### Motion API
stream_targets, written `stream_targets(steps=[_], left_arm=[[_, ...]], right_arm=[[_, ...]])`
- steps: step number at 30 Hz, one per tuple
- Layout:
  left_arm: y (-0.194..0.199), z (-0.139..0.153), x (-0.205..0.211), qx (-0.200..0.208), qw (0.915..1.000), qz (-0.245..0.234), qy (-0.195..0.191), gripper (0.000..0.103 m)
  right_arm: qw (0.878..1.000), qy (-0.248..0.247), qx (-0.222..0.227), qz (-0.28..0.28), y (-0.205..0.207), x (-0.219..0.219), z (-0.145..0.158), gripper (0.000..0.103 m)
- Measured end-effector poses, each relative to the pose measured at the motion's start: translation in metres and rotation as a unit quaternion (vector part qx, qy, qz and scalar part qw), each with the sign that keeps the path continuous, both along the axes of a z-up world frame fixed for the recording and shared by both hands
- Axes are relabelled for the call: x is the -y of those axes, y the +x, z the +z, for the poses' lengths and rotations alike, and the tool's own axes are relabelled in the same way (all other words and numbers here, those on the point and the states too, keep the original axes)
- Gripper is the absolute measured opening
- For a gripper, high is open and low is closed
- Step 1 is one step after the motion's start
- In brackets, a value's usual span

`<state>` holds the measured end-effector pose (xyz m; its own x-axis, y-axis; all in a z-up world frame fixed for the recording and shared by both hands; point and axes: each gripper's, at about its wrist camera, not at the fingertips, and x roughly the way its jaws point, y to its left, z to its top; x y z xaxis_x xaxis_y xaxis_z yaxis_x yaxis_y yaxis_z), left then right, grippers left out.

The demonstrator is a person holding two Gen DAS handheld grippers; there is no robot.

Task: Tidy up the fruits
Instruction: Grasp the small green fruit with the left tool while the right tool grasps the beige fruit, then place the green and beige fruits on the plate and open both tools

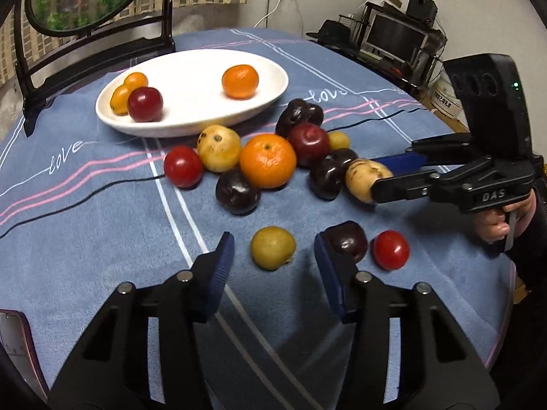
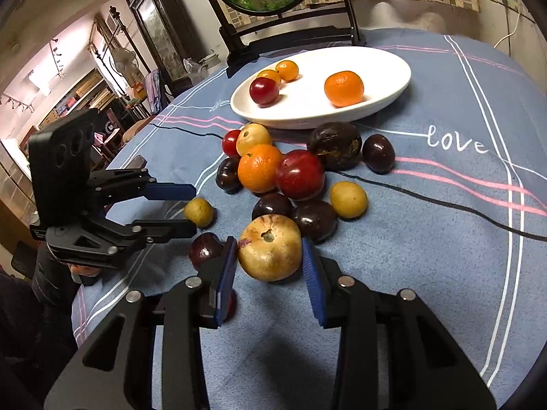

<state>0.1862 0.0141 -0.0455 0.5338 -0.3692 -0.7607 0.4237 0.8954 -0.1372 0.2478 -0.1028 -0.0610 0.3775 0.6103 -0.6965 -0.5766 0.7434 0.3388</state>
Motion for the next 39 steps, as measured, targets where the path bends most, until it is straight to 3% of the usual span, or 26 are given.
stream_targets(steps=[3, 8, 14, 17, 20, 22, 25, 33, 34, 35, 37, 39], left_arm=[[0.002, -0.003, 0.003, 0.003, 0.9999, 0.004, 0.013, 0.046], [0.001, -0.009, 0.006, 0.003, 0.9994, 0.0, 0.033, 0.029], [-0.003, -0.005, 0.008, 0.013, 0.9994, -0.007, 0.03, 0.029], [-0.002, 0.006, 0.001, 0.024, 0.9997, 0.0, 0.002, 0.029], [0.016, 0.026, -0.009, 0.039, 0.9985, 0.032, -0.021, 0.029], [0.032, 0.039, -0.013, 0.052, 0.9969, 0.054, -0.024, 0.029], [0.069, 0.056, -0.02, 0.065, 0.9922, 0.098, -0.04, 0.029], [0.141, 0.035, -0.015, 0.03, 0.989, 0.144, -0.009, 0.029], [0.143, 0.034, -0.015, 0.025, 0.9881, 0.152, -0.007, 0.034], [0.14, 0.035, -0.016, 0.026, 0.9864, 0.162, -0.004, 0.059], [0.13, 0.044, -0.024, 0.05, 0.9827, 0.178, 0.003, 0.089], [0.109, 0.057, -0.03, 0.083, 0.9779, 0.192, 0.003, 0.093]], right_arm=[[1.0, -0.002, 0.001, 0.0, 0.002, -0.001, 0.0, 0.038], [1.0, -0.003, 0.002, -0.001, 0.002, -0.001, 0.0, 0.038], [1.0, -0.002, 0.006, -0.001, 0.002, 0.0, 0.001, 0.038], [1.0, 0.013, 0.005, -0.006, 0.006, 0.001, 0.004, 0.038], [0.999, 0.039, 0.014, -0.019, 0.018, 0.002, 0.018, 0.038], [0.997, 0.054, 0.042, -0.036, 0.033, -0.001, 0.033, 0.038], [0.994, 0.035, 0.087, -0.064, 0.061, -0.016, 0.046, 0.038], [0.993, -0.011, 0.081, -0.088, 0.119, -0.047, 0.032, 0.039], [0.992, -0.019, 0.081, -0.092, 0.12, -0.048, 0.033, 0.04], [0.992, -0.024, 0.084, -0.096, 0.118, -0.047, 0.034, 0.044], [0.99, -0.017, 0.099, -0.094, 0.107, -0.041, 0.044, 0.05], [0.99, -0.003, 0.115, -0.083, 0.087, -0.031, 0.056, 0.054]])
